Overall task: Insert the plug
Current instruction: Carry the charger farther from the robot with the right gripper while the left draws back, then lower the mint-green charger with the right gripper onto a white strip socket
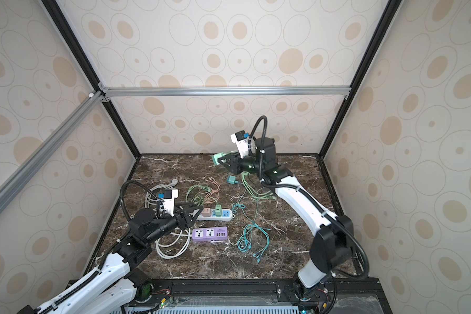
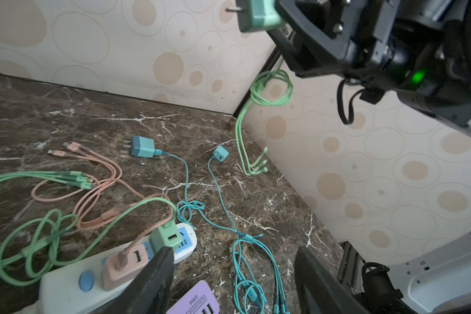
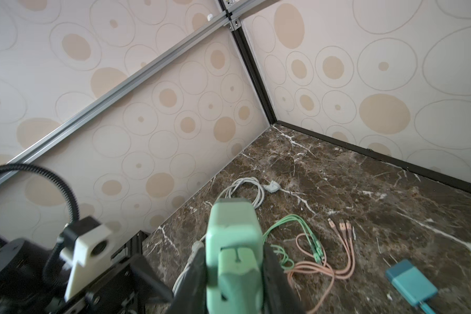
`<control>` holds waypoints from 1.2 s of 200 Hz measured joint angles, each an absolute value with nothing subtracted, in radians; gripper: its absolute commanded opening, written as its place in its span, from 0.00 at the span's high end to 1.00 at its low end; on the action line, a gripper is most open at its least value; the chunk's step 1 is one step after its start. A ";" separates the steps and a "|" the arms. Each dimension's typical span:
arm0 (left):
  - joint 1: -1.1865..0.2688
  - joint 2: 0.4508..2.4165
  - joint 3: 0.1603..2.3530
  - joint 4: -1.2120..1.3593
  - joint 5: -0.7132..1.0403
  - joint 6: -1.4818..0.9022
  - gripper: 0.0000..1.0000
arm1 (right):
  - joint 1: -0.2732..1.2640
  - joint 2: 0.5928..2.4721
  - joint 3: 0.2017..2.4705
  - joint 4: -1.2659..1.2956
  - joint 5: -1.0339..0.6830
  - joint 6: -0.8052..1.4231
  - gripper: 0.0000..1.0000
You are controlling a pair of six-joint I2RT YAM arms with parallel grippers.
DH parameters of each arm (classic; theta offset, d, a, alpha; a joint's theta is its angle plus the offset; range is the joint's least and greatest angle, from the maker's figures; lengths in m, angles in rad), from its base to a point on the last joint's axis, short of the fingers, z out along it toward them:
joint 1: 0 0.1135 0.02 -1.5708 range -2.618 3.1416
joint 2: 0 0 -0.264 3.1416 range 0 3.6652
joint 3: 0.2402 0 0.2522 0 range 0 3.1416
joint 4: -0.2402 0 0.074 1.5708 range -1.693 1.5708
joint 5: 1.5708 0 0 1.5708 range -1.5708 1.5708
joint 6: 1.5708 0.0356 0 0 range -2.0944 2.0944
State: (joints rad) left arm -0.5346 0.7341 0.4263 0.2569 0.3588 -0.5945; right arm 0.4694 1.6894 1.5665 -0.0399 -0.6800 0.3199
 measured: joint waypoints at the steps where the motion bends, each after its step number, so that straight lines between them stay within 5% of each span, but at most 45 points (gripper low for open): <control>1: -0.535 0.731 0.426 0.253 0.355 -0.595 0.29 | 0.469 1.705 1.582 -0.045 -0.685 0.321 1.00; 52: -0.533 0.626 0.405 0.222 0.284 -0.597 0.29 | 0.507 2.040 1.982 -0.247 -0.753 0.308 1.00; 137: -0.532 0.691 0.386 0.210 0.260 -0.608 0.29 | 0.497 2.051 1.671 -0.482 -0.727 0.162 1.00; 240: -0.527 0.759 0.380 0.113 0.132 -0.642 0.33 | 0.435 2.024 1.655 -0.765 -0.573 -0.164 1.00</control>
